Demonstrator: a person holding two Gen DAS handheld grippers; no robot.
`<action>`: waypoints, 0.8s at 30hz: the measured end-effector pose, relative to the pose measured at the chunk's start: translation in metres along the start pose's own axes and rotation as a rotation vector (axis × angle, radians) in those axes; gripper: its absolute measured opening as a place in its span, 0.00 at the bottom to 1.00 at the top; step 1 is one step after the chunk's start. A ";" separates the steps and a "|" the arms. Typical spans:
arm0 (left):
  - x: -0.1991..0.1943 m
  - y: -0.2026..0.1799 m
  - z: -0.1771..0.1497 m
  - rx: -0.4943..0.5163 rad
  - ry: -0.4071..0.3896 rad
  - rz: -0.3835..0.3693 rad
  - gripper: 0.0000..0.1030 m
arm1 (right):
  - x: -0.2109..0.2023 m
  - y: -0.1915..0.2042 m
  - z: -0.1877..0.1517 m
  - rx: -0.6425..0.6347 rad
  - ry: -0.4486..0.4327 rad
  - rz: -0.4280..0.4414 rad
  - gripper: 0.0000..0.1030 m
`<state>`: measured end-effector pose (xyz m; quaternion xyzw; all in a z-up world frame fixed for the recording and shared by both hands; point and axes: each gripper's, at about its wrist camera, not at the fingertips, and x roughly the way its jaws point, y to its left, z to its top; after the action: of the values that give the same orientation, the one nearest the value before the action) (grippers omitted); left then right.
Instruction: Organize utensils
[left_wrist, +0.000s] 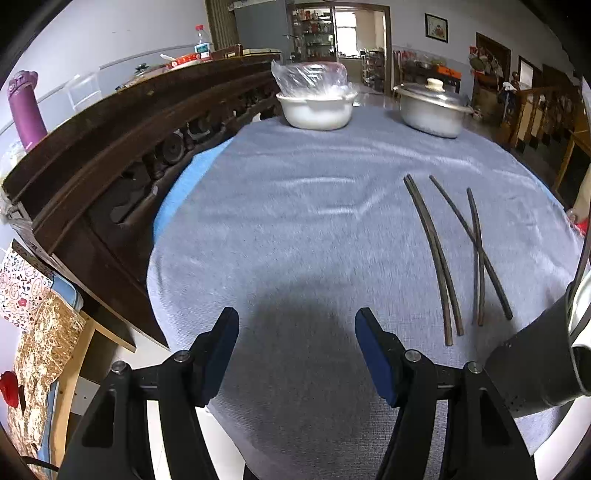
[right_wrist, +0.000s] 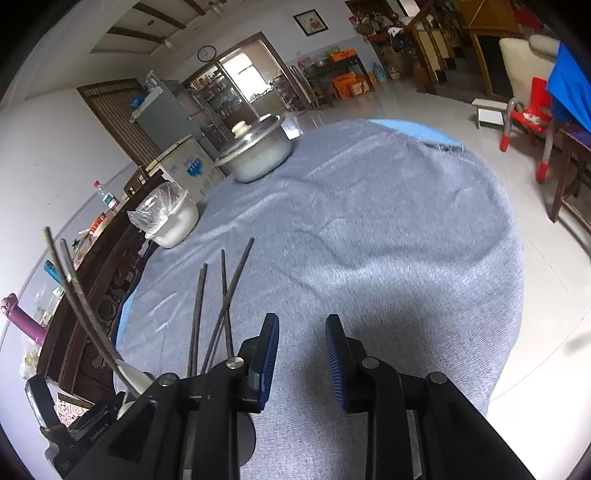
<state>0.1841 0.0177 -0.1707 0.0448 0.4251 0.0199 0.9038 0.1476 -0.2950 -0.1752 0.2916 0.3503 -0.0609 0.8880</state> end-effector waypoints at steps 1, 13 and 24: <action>0.000 -0.001 0.001 0.003 -0.003 0.000 0.64 | 0.002 -0.001 -0.001 0.001 0.002 0.002 0.27; 0.008 -0.013 0.008 0.010 -0.042 -0.030 0.64 | 0.023 -0.010 0.001 -0.008 0.013 0.038 0.27; 0.031 -0.020 0.017 0.019 -0.007 -0.031 0.64 | 0.042 -0.024 0.008 0.028 0.028 0.018 0.43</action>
<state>0.2173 -0.0012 -0.1854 0.0466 0.4229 0.0017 0.9050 0.1762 -0.3153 -0.2099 0.3077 0.3591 -0.0539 0.8795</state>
